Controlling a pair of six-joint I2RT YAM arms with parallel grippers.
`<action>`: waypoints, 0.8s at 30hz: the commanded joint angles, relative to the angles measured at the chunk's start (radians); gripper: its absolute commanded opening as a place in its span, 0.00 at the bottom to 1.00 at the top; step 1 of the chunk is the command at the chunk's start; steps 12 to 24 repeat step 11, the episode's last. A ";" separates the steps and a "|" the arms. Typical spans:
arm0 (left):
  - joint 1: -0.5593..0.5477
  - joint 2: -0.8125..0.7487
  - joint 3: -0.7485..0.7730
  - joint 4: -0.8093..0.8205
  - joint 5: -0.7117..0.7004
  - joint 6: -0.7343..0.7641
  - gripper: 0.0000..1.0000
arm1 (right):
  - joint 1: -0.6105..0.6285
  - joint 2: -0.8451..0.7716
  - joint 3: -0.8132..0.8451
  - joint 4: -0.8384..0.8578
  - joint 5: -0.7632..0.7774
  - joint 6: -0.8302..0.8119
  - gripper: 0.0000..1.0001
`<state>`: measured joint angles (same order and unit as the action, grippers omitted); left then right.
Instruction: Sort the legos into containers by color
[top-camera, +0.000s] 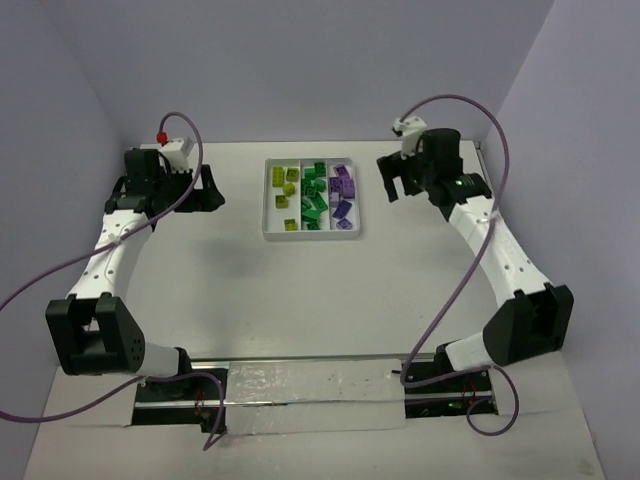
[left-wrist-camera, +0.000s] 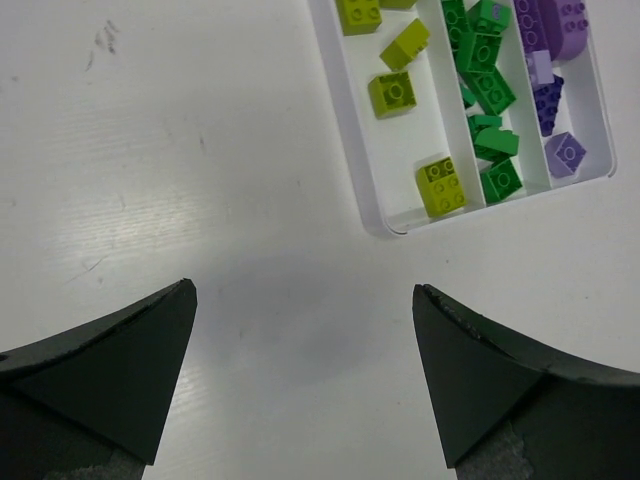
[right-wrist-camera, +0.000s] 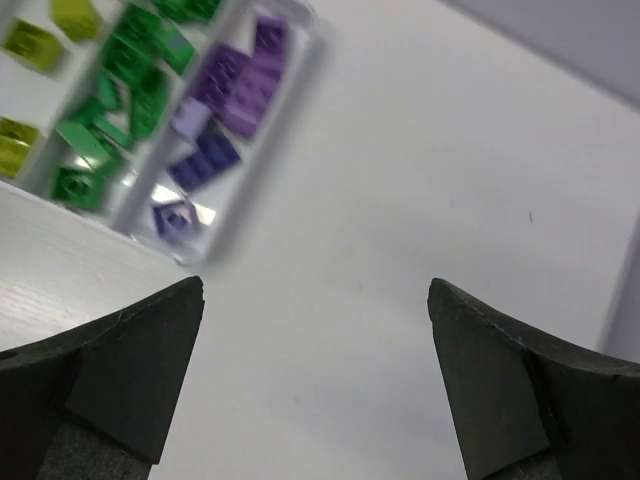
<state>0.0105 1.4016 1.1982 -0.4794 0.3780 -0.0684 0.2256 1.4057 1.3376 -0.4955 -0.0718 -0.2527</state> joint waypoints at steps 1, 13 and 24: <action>0.032 -0.061 -0.047 -0.035 -0.031 0.022 0.99 | -0.028 -0.165 -0.187 -0.027 0.102 0.135 1.00; 0.043 -0.166 -0.117 -0.044 -0.035 0.024 0.99 | -0.103 -0.394 -0.367 -0.001 0.141 0.289 1.00; 0.043 -0.166 -0.117 -0.044 -0.035 0.024 0.99 | -0.103 -0.394 -0.367 -0.001 0.141 0.289 1.00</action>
